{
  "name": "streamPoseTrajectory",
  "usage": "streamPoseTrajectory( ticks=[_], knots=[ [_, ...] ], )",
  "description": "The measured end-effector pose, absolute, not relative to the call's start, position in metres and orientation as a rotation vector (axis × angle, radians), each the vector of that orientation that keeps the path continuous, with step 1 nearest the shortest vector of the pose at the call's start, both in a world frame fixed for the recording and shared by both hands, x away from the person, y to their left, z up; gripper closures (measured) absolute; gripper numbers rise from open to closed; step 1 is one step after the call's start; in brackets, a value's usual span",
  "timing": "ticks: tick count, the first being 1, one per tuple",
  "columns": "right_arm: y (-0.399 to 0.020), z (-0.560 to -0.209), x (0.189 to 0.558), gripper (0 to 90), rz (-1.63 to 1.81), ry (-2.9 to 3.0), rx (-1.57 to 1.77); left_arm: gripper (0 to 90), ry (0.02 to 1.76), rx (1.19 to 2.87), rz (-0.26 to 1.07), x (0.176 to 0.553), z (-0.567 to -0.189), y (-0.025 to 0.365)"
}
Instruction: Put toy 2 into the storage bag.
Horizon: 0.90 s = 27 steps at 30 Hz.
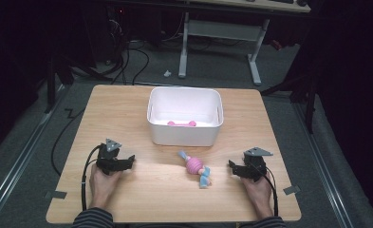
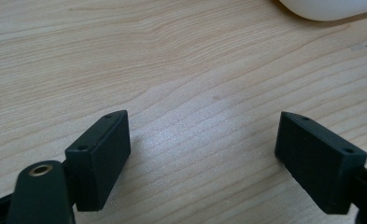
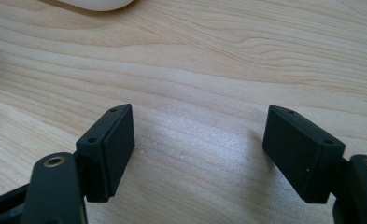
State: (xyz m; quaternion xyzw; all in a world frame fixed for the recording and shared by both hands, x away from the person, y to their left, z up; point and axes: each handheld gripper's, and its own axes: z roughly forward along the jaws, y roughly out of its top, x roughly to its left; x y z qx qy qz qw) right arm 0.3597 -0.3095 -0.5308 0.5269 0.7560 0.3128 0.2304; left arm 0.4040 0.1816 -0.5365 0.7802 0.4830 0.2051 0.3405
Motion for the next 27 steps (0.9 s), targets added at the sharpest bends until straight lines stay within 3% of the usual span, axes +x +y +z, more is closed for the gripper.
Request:
streamPoseTrajectory(
  ticks=[27],
  knots=[
    [-0.322, -0.508, 0.346, 31.9, 0.902, 2.166, 1.457, 14.2, 1.257, 2.037, 0.529, 0.403, -0.537, 0.18]
  ],
)
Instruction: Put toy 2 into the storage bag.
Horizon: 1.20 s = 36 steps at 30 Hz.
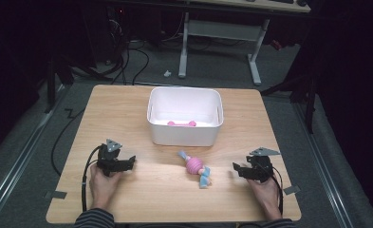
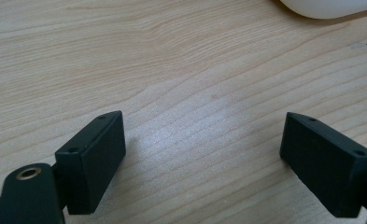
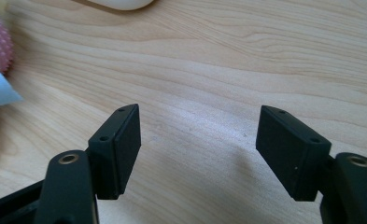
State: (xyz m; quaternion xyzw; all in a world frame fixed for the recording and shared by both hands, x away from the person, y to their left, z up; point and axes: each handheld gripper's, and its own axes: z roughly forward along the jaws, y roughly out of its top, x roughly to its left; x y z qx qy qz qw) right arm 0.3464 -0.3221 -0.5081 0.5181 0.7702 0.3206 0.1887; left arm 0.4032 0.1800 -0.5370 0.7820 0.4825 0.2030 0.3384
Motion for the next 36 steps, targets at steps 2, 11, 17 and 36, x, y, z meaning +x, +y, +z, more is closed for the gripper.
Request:
streamPoseTrajectory(
  ticks=[2, 11, 17, 36],
  knots=[
    [-0.323, -0.505, 0.343, 32.7, 0.918, 2.17, 1.455, 14.4, 1.252, 2.039, 0.527, 0.403, -0.537, 0.18],
    [-0.316, -0.496, 0.338, 33.5, 0.957, 2.194, 1.418, 14.4, 1.25, 2.039, 0.527, 0.403, -0.537, 0.18],
    [-0.299, -0.484, 0.333, 33.9, 1.009, 2.225, 1.343, 14.2, 1.251, 2.039, 0.527, 0.403, -0.537, 0.18],
    [-0.252, -0.46, 0.341, 33.5, 1.068, 2.37, 1.157, 13.3, 1.245, 2.045, 0.522, 0.404, -0.537, 0.179]
  ],
)
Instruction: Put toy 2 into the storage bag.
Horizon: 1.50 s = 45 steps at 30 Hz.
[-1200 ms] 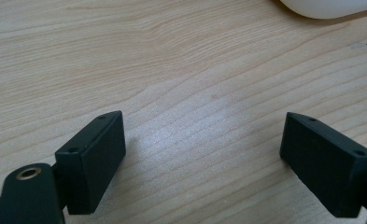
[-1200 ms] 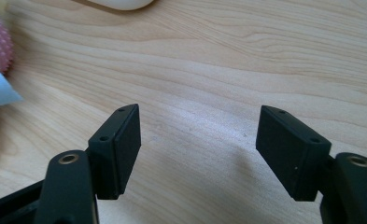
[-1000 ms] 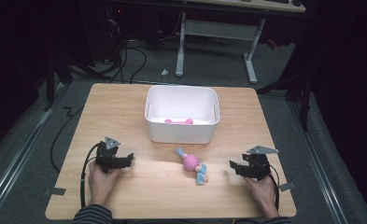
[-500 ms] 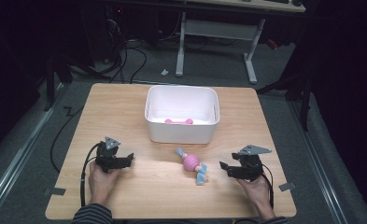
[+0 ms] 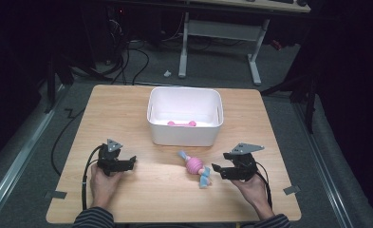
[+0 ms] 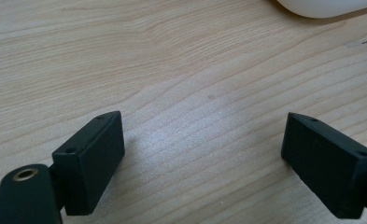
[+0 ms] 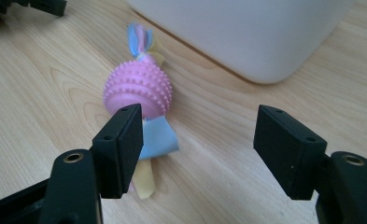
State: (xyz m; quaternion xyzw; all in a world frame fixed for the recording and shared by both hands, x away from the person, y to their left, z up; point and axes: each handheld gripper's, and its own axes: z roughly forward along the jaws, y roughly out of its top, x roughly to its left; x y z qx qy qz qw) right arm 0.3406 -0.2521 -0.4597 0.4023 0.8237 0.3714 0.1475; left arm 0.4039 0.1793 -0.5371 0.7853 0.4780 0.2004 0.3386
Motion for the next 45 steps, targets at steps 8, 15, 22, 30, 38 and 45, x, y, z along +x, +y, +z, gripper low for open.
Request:
streamPoseTrajectory(
  ticks=[8, 15, 22, 30, 38, 45],
  knots=[
    [-0.236, -0.458, 0.343, 33.0, 1.084, 2.412, 1.101, 13.3, 1.249, 2.041, 0.526, 0.403, -0.537, 0.179],
    [-0.219, -0.456, 0.349, 32.8, 1.109, 2.438, 1.072, 13.4, 1.249, 2.042, 0.526, 0.403, -0.537, 0.179],
    [-0.201, -0.46, 0.355, 30.7, 1.09, 2.485, 1.053, 13.4, 1.25, 2.041, 0.526, 0.403, -0.537, 0.179],
    [-0.185, -0.47, 0.364, 28.8, 1.012, 2.547, 1.035, 13.4, 1.25, 2.041, 0.526, 0.403, -0.537, 0.179],
    [-0.176, -0.479, 0.375, 27.8, 0.93, 2.59, 1.047, 13.4, 1.248, 2.041, 0.525, 0.403, -0.537, 0.179],
    [-0.172, -0.483, 0.38, 27.4, 0.857, 2.623, 1.06, 13.4, 1.247, 2.042, 0.524, 0.403, -0.537, 0.179]
  ],
)
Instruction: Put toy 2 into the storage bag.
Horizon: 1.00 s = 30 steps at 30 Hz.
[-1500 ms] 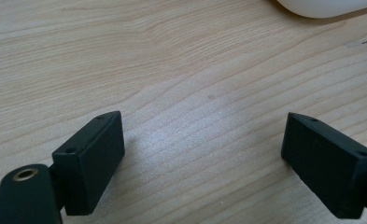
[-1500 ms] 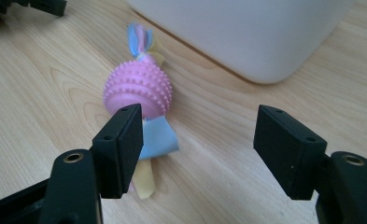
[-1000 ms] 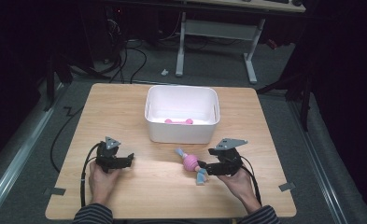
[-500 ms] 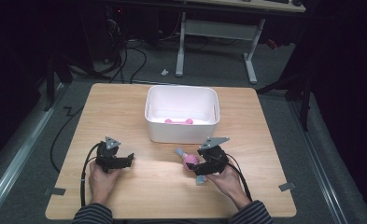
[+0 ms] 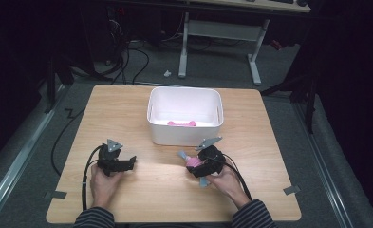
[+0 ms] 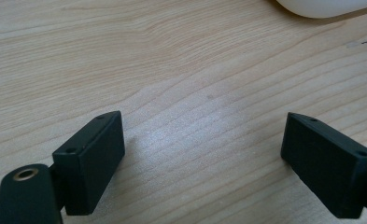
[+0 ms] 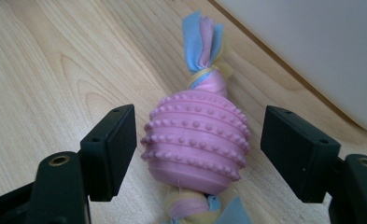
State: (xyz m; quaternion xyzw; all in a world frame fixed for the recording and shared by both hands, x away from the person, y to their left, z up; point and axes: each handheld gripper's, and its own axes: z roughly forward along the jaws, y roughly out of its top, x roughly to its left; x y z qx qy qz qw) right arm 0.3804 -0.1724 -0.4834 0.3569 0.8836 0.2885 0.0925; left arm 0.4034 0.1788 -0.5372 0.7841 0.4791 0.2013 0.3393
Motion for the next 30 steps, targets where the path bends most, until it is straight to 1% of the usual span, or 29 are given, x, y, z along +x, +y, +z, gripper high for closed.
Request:
streamPoseTrajectory(
  ticks=[7, 9, 12, 17, 30],
  knots=[
    [-0.169, -0.49, 0.383, 27.0, 0.816, 2.652, 1.059, 13.4, 1.247, 2.041, 0.524, 0.403, -0.537, 0.179],
    [-0.168, -0.491, 0.383, 28.4, 0.81, 2.661, 1.053, 13.5, 1.247, 2.042, 0.523, 0.403, -0.537, 0.179],
    [-0.168, -0.491, 0.382, 32.7, 0.793, 2.673, 1.039, 13.8, 1.244, 2.042, 0.521, 0.404, -0.537, 0.179],
    [-0.169, -0.491, 0.381, 33.2, 0.795, 2.675, 1.028, 13.9, 1.243, 2.041, 0.52, 0.404, -0.537, 0.179],
    [-0.179, -0.476, 0.371, 33.6, 0.879, 2.612, 1.014, 14.0, 1.243, 2.044, 0.52, 0.404, -0.537, 0.179]
  ],
)
